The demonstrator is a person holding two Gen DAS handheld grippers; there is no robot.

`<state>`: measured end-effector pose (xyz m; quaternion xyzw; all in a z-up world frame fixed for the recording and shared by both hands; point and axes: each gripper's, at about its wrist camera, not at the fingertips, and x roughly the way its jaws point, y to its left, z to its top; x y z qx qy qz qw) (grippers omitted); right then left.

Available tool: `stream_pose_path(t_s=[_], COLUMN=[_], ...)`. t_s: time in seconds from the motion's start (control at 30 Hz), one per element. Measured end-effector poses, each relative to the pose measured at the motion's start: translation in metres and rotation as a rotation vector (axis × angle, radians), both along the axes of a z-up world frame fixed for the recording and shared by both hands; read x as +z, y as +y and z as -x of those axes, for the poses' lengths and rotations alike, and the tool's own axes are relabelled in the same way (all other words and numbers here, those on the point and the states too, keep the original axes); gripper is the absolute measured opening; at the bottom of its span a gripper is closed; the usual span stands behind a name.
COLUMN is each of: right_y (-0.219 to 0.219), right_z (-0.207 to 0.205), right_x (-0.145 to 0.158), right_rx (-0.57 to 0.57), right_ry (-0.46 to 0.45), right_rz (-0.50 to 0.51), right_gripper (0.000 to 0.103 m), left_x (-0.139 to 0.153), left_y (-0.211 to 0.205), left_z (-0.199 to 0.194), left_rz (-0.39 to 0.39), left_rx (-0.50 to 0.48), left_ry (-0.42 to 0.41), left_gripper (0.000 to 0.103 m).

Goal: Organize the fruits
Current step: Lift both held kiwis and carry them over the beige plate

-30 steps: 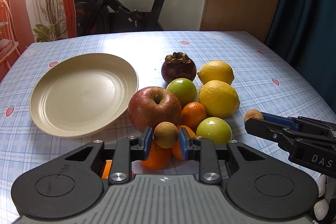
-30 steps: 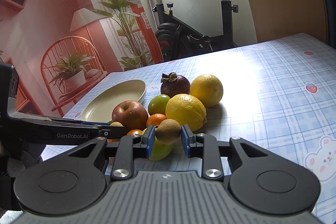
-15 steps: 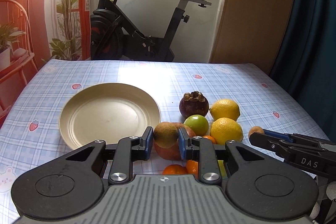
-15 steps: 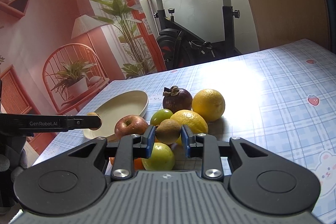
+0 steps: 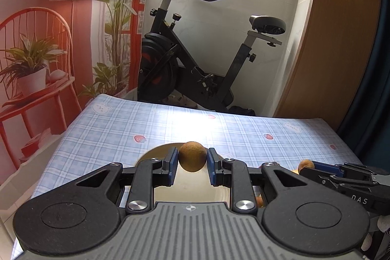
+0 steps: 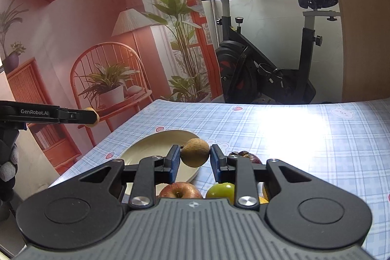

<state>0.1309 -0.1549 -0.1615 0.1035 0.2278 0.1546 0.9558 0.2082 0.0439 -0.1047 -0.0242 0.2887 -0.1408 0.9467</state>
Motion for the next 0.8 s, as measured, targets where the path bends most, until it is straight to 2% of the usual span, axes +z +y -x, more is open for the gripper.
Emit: stream_pose_path(t_s=[0.2,0.3,0.57,0.8], right_y=[0.025,0.039,0.067,0.087], right_z=[-0.054,-0.09,-0.176,-0.207], right_x=[0.004,-0.002,-0.035,-0.06], right_rx=[0.071,0.128,0.218,0.264], right_ry=[0.017,0.067,0.282,0.372], right_rz=[0.071,0.107,0.204,0.288], right_gripper=[0.029,0.029,0.029,0.029], left_x=[-0.001,-0.01,-0.063,-0.099], left_y=[0.017,0.019,0.022,0.029], left_z=[-0.03,-0.051,-0.101,-0.131], left_rz=[-0.003,0.001,-0.025,-0.053], left_rx=[0.021,0.007,-0.033,-0.055], left_ry=[0.005,0.035,0.172,0.256], left_gripper=[0.027,0.027,0.027,0.027])
